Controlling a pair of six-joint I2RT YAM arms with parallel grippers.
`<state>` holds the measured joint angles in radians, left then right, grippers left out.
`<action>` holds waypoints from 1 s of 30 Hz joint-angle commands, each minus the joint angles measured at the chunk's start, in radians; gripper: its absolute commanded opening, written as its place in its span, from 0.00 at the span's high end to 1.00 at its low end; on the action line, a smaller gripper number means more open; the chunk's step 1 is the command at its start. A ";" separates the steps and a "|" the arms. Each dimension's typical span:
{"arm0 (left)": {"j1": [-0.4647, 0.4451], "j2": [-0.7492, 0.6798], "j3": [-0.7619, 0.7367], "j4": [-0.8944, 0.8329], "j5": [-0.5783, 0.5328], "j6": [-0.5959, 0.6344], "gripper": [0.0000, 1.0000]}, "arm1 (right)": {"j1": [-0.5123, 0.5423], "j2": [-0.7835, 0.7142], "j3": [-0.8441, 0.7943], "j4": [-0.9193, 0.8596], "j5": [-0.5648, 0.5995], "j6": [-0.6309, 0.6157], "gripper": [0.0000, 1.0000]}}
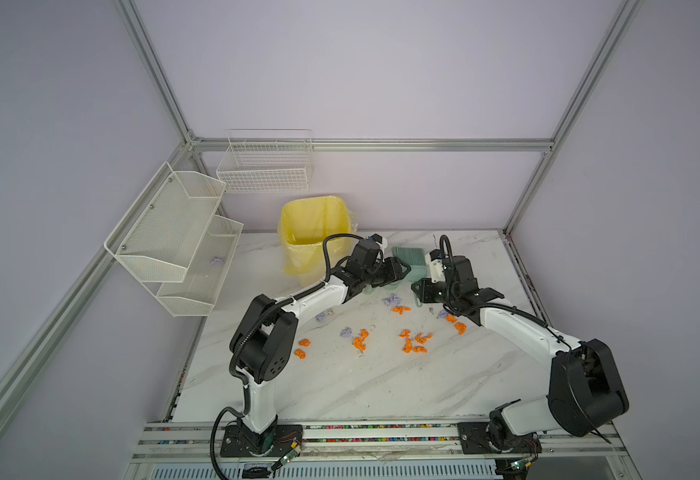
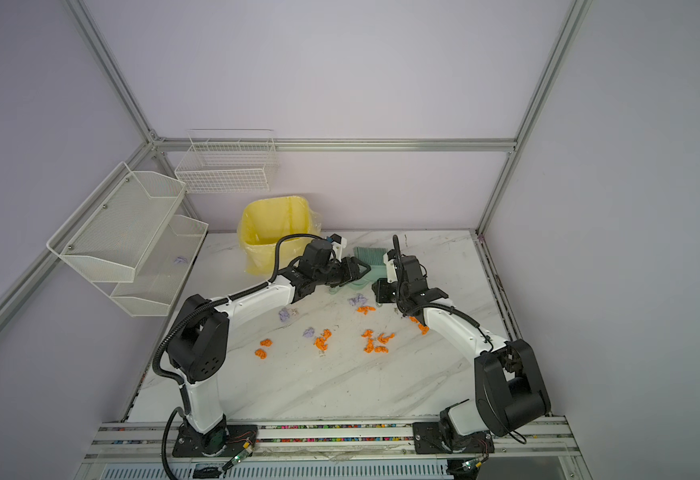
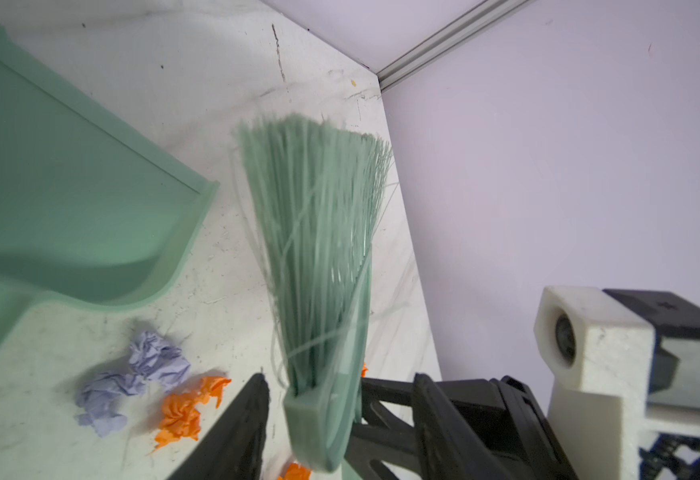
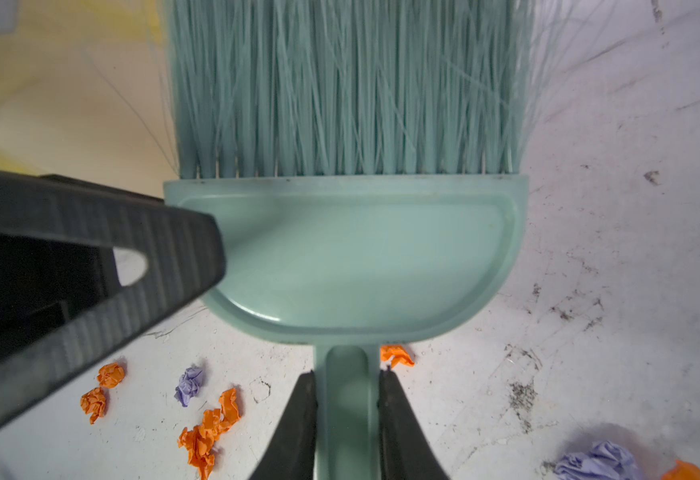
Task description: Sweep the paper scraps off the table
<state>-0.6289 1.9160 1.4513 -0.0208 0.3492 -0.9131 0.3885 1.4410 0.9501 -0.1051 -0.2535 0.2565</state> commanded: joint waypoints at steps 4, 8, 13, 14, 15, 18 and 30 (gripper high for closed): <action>0.003 -0.001 0.028 0.058 0.042 -0.024 0.57 | 0.007 0.019 0.050 0.054 -0.025 0.012 1.00; 0.003 -0.002 0.035 0.058 0.037 -0.021 0.69 | 0.009 0.020 0.047 0.062 -0.032 0.014 1.00; 0.004 0.001 0.057 0.042 0.025 -0.013 0.86 | 0.009 -0.002 0.032 0.068 -0.045 0.006 1.00; 0.004 0.003 0.060 0.040 0.024 -0.013 0.87 | 0.010 -0.007 0.032 0.069 -0.045 0.005 1.00; 0.005 0.003 0.063 0.039 0.023 -0.013 0.89 | 0.010 -0.012 0.030 0.066 -0.044 0.001 1.00; 0.005 0.007 0.066 0.040 0.023 -0.017 1.00 | 0.009 -0.016 0.027 0.069 -0.064 0.003 1.00; 0.023 -0.008 0.041 0.088 0.028 -0.032 1.00 | 0.010 -0.055 0.007 0.114 -0.171 0.038 0.90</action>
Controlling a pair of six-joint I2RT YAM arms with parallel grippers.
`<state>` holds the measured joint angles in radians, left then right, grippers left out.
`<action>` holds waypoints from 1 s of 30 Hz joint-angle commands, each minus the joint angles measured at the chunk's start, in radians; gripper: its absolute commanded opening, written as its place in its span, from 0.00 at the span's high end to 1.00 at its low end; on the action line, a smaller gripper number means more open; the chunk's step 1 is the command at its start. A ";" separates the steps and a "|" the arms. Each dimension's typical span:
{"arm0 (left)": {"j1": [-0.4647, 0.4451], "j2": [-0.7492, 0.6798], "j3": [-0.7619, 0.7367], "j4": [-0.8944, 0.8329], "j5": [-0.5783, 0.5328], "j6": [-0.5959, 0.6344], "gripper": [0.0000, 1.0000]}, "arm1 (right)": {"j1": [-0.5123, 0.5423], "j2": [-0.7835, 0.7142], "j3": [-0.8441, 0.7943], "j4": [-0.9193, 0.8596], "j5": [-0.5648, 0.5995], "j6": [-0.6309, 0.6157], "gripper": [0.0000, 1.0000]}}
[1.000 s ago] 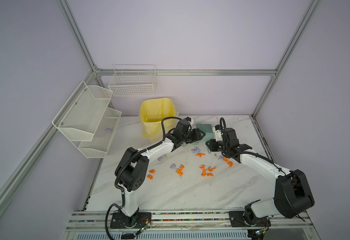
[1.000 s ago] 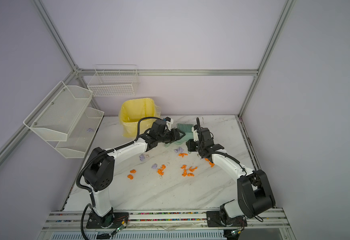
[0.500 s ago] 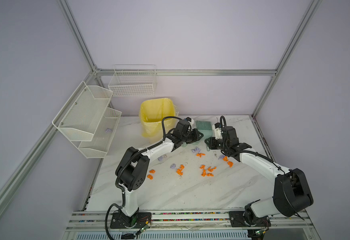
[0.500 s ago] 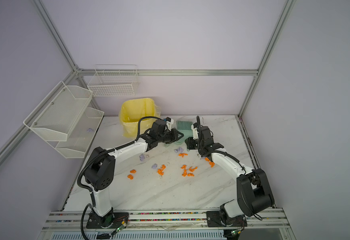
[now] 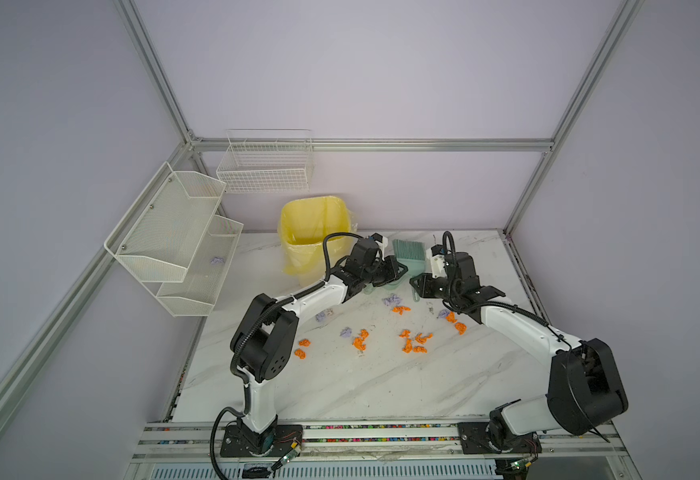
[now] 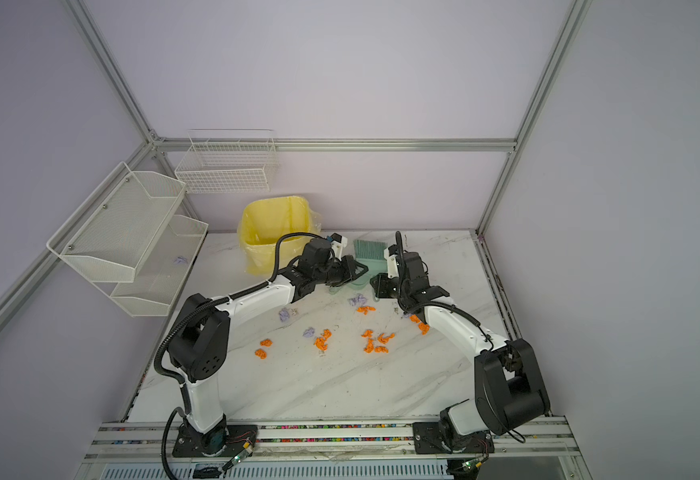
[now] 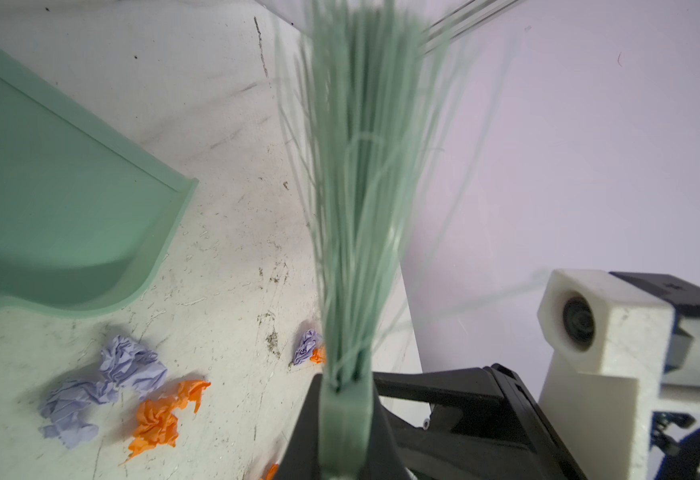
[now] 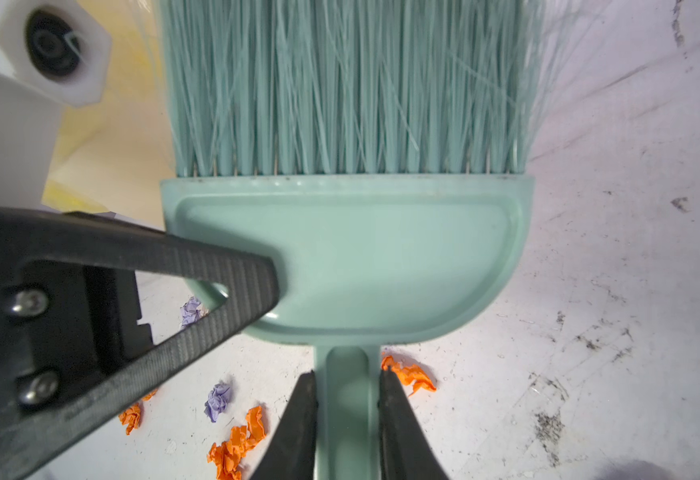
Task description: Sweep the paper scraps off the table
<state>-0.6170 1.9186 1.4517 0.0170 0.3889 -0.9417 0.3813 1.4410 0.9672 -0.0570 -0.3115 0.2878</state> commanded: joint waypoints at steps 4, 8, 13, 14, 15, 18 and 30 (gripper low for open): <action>0.017 -0.018 0.036 0.050 -0.016 -0.005 1.00 | 0.017 -0.062 -0.017 0.067 -0.125 0.013 0.68; 0.025 -0.028 0.029 0.065 -0.018 -0.014 1.00 | 0.014 -0.086 -0.022 0.065 -0.140 0.033 0.48; 0.066 -0.044 0.025 0.096 -0.003 -0.021 1.00 | -0.033 -0.105 -0.048 0.106 -0.216 0.105 0.30; 0.074 -0.047 0.019 0.122 0.008 -0.034 1.00 | -0.045 -0.109 -0.060 0.129 -0.245 0.125 0.27; 0.083 -0.050 0.012 0.149 0.019 -0.047 1.00 | -0.058 -0.114 -0.072 0.152 -0.268 0.146 0.23; 0.091 -0.055 0.010 0.197 0.036 -0.070 1.00 | -0.106 -0.132 -0.115 0.228 -0.323 0.211 0.13; 0.091 -0.030 -0.045 0.481 0.076 -0.237 1.00 | -0.204 -0.130 -0.341 0.850 -0.451 0.638 0.03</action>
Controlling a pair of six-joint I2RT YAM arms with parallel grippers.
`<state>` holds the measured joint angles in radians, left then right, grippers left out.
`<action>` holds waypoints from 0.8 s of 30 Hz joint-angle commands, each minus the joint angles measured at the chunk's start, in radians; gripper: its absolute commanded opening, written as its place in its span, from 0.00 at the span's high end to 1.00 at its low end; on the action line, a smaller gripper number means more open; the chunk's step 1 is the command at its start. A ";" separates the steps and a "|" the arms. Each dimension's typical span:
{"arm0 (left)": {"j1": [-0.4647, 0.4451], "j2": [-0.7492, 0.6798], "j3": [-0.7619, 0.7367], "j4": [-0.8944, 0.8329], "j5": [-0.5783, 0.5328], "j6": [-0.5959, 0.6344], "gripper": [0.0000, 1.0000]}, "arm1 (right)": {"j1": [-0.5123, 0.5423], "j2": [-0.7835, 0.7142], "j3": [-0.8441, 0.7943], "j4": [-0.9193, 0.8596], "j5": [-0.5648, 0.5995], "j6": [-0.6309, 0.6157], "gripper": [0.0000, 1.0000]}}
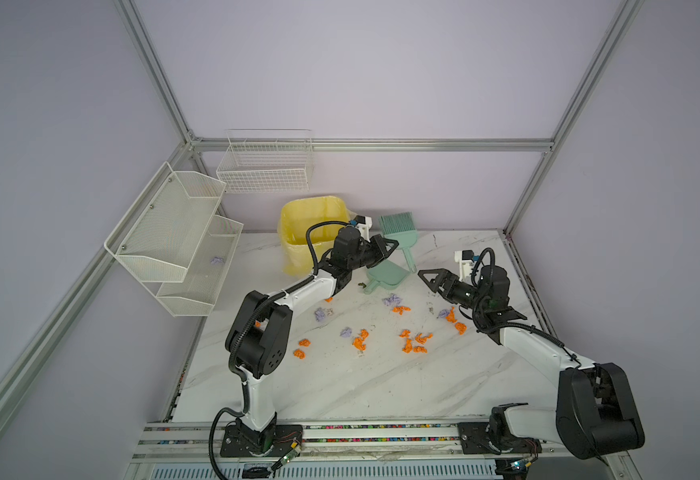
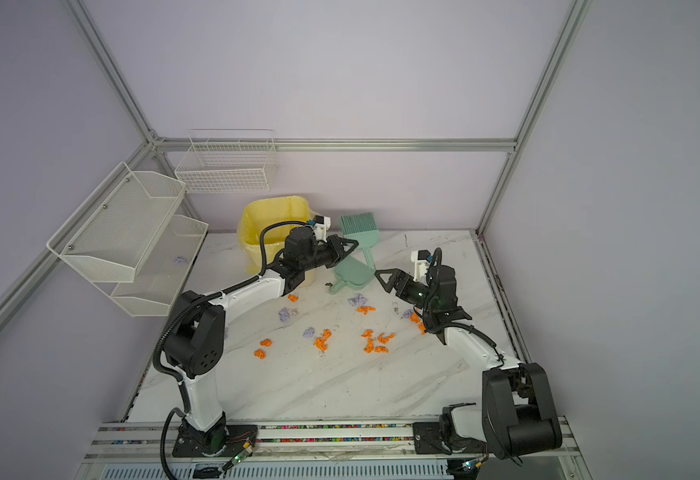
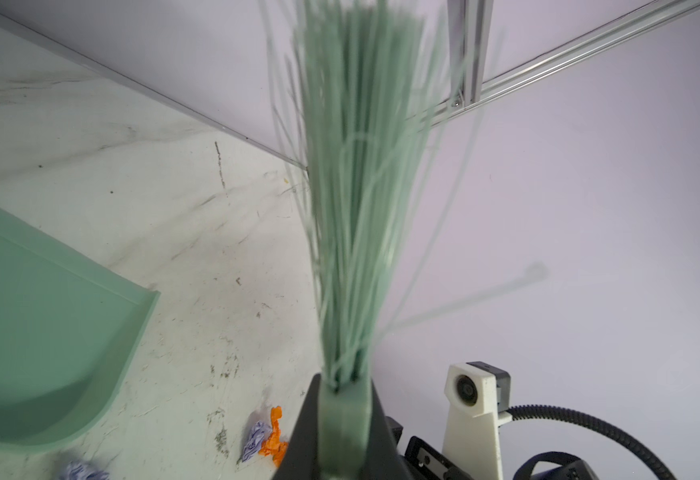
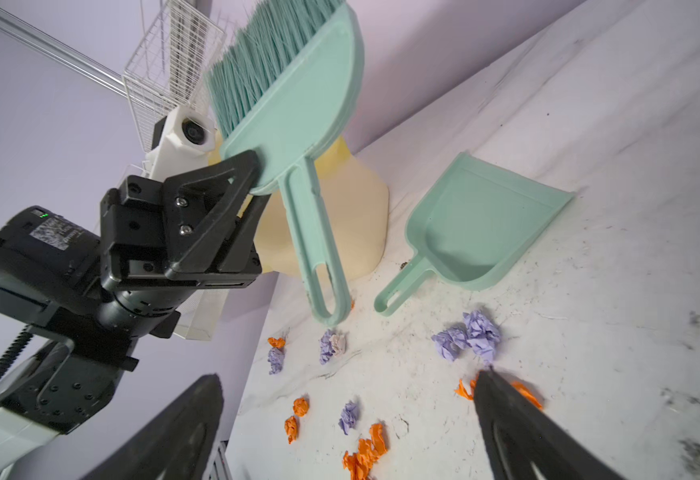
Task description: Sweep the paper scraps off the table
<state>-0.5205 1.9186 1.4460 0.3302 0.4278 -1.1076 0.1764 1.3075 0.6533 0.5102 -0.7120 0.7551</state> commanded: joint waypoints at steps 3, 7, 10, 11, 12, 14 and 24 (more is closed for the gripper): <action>-0.008 -0.019 -0.054 0.226 0.044 -0.108 1.00 | 0.001 0.030 -0.055 0.429 -0.043 0.256 0.03; -0.011 -0.017 -0.068 0.263 0.045 -0.129 1.00 | 0.001 0.061 -0.072 0.585 -0.022 0.349 0.10; -0.013 -0.018 -0.081 0.287 0.043 -0.139 1.00 | 0.000 0.101 -0.072 0.676 -0.011 0.402 0.19; -0.014 -0.017 -0.085 0.296 0.043 -0.141 1.00 | 0.001 0.111 -0.071 0.699 -0.013 0.412 0.21; -0.014 -0.016 -0.088 0.306 0.044 -0.142 1.00 | 0.001 0.125 -0.071 0.732 -0.016 0.427 0.25; -0.016 -0.011 -0.091 0.318 0.045 -0.151 1.00 | 0.001 0.150 -0.072 0.786 -0.016 0.462 0.30; -0.030 0.017 -0.072 0.346 0.054 -0.166 1.00 | 0.021 0.241 -0.041 0.885 -0.023 0.505 0.53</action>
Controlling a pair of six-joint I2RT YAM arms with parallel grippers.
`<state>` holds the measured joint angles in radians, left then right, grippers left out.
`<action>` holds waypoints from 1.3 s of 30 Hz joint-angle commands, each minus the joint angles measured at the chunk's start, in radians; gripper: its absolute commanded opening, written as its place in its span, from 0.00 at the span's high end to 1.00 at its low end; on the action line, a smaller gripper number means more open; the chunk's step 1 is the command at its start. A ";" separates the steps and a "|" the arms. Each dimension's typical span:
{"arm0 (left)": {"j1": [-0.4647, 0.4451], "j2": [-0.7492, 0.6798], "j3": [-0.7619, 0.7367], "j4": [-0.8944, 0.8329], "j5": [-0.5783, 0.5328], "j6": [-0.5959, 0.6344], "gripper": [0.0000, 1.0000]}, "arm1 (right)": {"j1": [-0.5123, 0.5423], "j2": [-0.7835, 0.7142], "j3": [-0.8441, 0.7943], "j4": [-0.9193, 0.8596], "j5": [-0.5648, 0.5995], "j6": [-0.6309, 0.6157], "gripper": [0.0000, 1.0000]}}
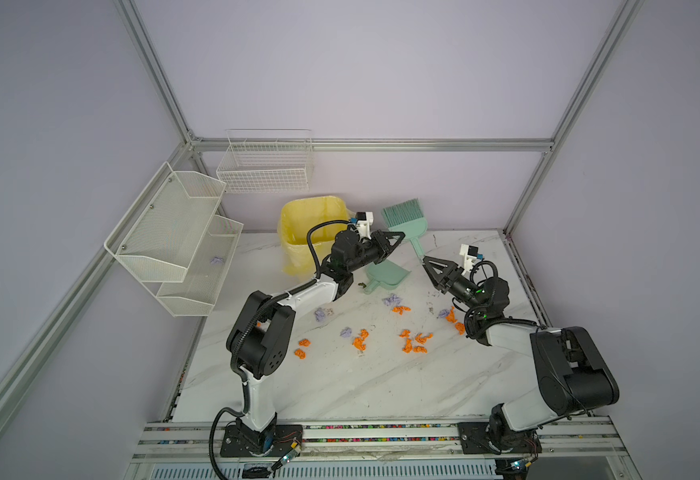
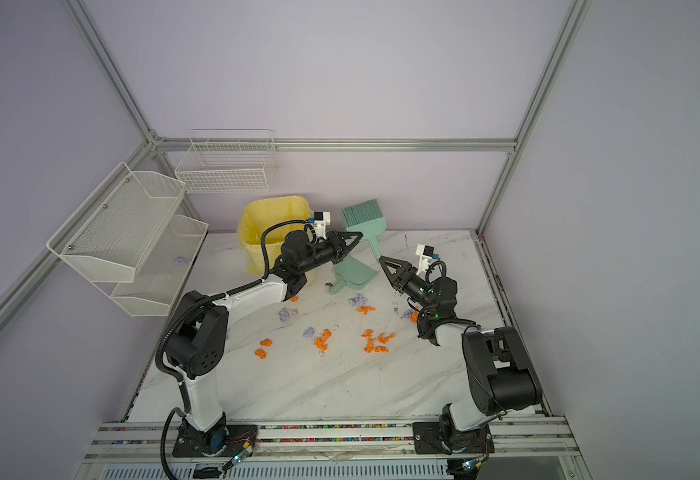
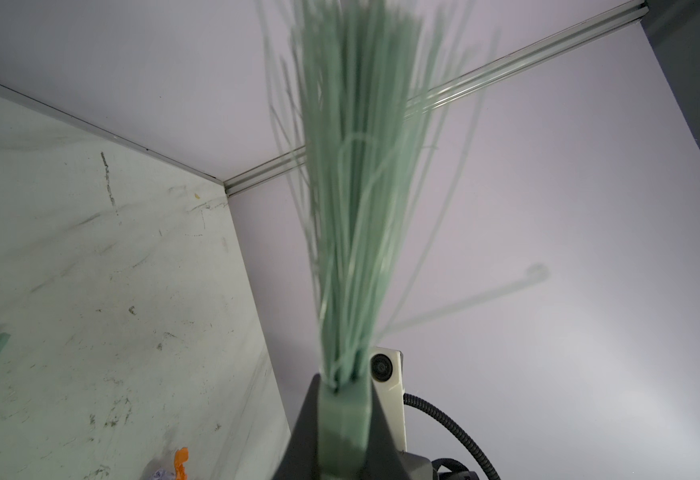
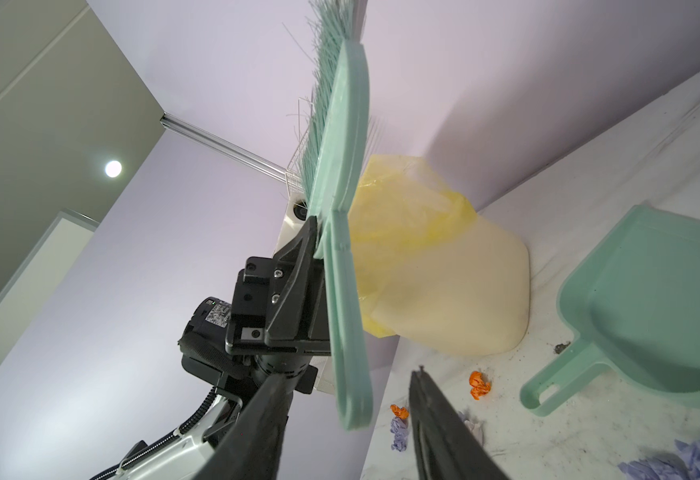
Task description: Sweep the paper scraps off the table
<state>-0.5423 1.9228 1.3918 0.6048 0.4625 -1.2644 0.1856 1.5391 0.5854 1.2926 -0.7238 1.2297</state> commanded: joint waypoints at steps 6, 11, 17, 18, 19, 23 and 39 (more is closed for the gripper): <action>-0.013 0.028 -0.008 0.081 0.019 -0.005 1.00 | 0.020 0.024 0.041 0.132 -0.004 0.031 0.59; -0.016 0.029 -0.006 0.081 0.021 -0.003 1.00 | 0.021 0.027 0.040 0.159 0.016 0.037 0.72; -0.021 0.042 -0.007 0.091 0.029 -0.001 1.00 | 0.020 0.027 0.035 0.191 0.045 0.048 0.77; -0.022 0.042 -0.009 0.092 0.028 -0.001 1.00 | 0.021 0.030 0.037 0.190 0.046 0.048 0.77; -0.022 0.041 -0.012 0.093 0.027 -0.001 1.00 | 0.021 0.030 0.040 0.191 0.047 0.047 0.78; -0.022 0.043 -0.020 0.101 0.024 -0.002 1.00 | 0.021 0.029 0.058 0.178 0.052 0.045 0.79; -0.024 0.052 -0.033 0.125 0.018 -0.009 1.00 | 0.039 0.074 0.122 0.231 0.099 0.081 0.82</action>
<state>-0.5598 1.9545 1.3918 0.7254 0.4717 -1.2911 0.2096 1.6146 0.6727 1.3876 -0.6388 1.2778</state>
